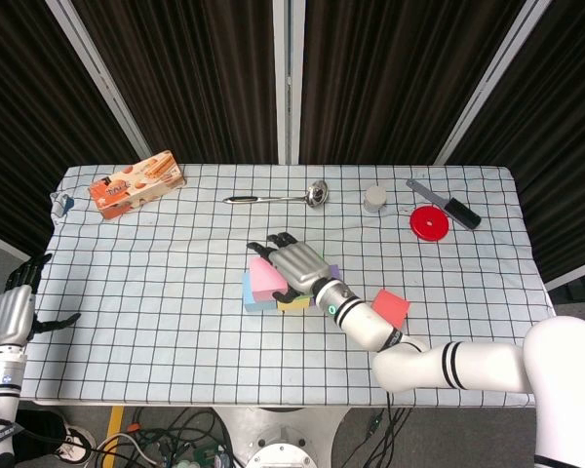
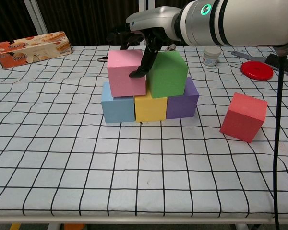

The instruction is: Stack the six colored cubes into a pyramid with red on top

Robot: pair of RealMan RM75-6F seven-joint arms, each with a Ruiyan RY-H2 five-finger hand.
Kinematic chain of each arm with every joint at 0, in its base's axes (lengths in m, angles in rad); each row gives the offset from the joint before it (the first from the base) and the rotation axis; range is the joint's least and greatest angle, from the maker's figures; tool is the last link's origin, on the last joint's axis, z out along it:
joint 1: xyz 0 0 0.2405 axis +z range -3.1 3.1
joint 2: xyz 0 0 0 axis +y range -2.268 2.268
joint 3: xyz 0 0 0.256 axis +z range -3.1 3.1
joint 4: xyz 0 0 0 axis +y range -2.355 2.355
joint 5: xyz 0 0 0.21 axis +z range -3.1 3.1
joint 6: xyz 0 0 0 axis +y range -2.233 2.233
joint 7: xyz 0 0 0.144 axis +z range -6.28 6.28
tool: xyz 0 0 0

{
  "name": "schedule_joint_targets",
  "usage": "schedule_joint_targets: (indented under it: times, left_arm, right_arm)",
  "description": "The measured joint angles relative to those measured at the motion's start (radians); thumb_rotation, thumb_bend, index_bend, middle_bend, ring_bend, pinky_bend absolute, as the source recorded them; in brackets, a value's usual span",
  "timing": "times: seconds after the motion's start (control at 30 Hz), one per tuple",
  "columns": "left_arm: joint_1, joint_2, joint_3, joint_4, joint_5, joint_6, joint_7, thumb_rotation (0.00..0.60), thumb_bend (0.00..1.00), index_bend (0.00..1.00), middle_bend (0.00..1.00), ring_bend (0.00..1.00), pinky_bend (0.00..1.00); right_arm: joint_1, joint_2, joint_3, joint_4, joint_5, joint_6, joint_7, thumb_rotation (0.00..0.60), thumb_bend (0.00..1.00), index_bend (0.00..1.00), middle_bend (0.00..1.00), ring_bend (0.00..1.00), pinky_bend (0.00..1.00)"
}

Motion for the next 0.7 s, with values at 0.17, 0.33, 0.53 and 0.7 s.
schedule_joint_targets:
  times: [0.17, 0.33, 0.53, 0.7]
  left_arm:
    - [0.000, -0.001, -0.003, 0.002, 0.001, -0.005, -0.005, 0.600, 0.00, 0.07, 0.03, 0.00, 0.04]
    - [0.000, 0.002, -0.004, -0.001, 0.002, -0.014, -0.009, 0.600, 0.00, 0.07, 0.03, 0.00, 0.04]
    - [-0.001, 0.003, -0.004, 0.001, 0.002, -0.029, -0.022, 0.600, 0.00, 0.08, 0.03, 0.00, 0.04]
    - [-0.001, 0.005, -0.005, 0.003, 0.006, -0.031, -0.025, 0.600, 0.00, 0.08, 0.03, 0.00, 0.04]
  right_arm:
    - [-0.001, -0.001, -0.001, -0.006, 0.013, 0.009, -0.019, 0.600, 0.26, 0.00, 0.31, 0.00, 0.00]
    - [0.000, -0.007, 0.001, -0.007, 0.028, 0.017, -0.033, 0.600, 0.27, 0.00, 0.31, 0.00, 0.00]
    - [-0.003, -0.012, 0.006, -0.015, 0.037, 0.021, -0.038, 0.600, 0.26, 0.00, 0.31, 0.00, 0.00]
    - [-0.002, -0.013, 0.007, -0.019, 0.049, 0.023, -0.046, 0.600, 0.27, 0.00, 0.31, 0.00, 0.00]
